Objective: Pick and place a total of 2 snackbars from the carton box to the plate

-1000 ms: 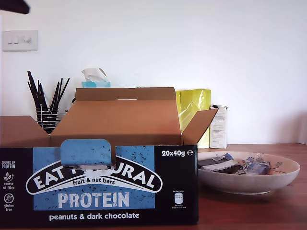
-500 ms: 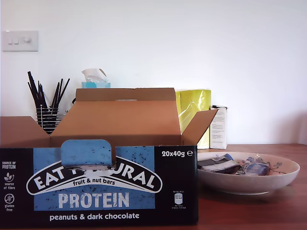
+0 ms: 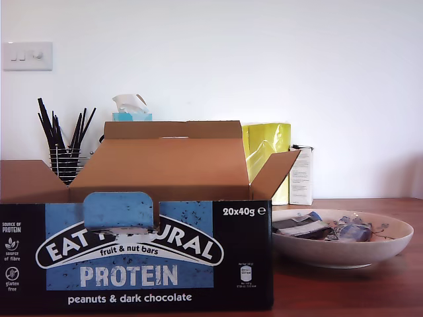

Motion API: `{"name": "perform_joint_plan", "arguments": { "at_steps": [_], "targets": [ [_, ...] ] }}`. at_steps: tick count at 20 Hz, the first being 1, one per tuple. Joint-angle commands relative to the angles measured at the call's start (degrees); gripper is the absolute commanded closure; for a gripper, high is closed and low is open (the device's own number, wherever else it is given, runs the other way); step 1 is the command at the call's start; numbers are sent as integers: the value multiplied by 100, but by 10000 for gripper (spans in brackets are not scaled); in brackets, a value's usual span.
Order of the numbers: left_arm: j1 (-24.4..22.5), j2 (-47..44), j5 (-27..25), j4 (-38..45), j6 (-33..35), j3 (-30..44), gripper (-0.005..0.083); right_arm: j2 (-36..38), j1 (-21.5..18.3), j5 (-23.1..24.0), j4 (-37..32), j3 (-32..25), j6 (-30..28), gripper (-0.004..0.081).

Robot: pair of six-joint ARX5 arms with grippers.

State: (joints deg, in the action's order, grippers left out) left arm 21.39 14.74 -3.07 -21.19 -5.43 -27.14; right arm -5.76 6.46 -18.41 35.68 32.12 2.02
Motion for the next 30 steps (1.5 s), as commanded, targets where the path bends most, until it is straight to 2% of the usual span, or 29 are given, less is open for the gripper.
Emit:
{"name": "perform_joint_plan", "arguments": {
  "at_steps": [1, 2, 4, 6, 7, 10, 14, 19, 22, 24, 30],
  "targets": [
    [13, -11, -4, 4, -26, 68, 793, -28, 26, 291, -369, -94, 404, 783],
    [2, -11, -61, 92, -28, 68, 793, -74, 26, 546, -638, -96, 409, 783],
    [-15, 24, -503, 472, -35, 70, 792, -125, 22, 1196, -1158, -138, 221, 783],
    [-74, 101, -883, 946, -33, 144, 793, -160, 22, 1762, -1403, -278, 26, 783],
    [-138, 109, -955, 1169, 7, 258, 793, -157, 20, 1967, -1499, -369, -157, 783],
    [-485, 101, -966, 1510, 101, 612, 793, -144, -2, 2253, -1921, -527, -87, 783],
    [-1207, 94, -581, 1773, 94, 811, 793, -129, -17, 2332, -2575, -1027, 107, 783],
    [-1985, 26, 74, 2109, 94, 1217, 792, 236, -15, 2328, -2774, -1480, 50, 783],
    [-2135, -345, 157, 2105, 94, 1552, 792, 560, -15, 2253, -2745, -1779, 44, 783],
    [-2138, -643, 155, 2002, 144, 1727, 792, 560, -9, 2131, -2715, -1921, -48, 783],
    [-2144, -1545, 136, 1502, 479, 2413, 792, 560, 0, 2173, -2750, -2444, -101, 783]
  ]
}}
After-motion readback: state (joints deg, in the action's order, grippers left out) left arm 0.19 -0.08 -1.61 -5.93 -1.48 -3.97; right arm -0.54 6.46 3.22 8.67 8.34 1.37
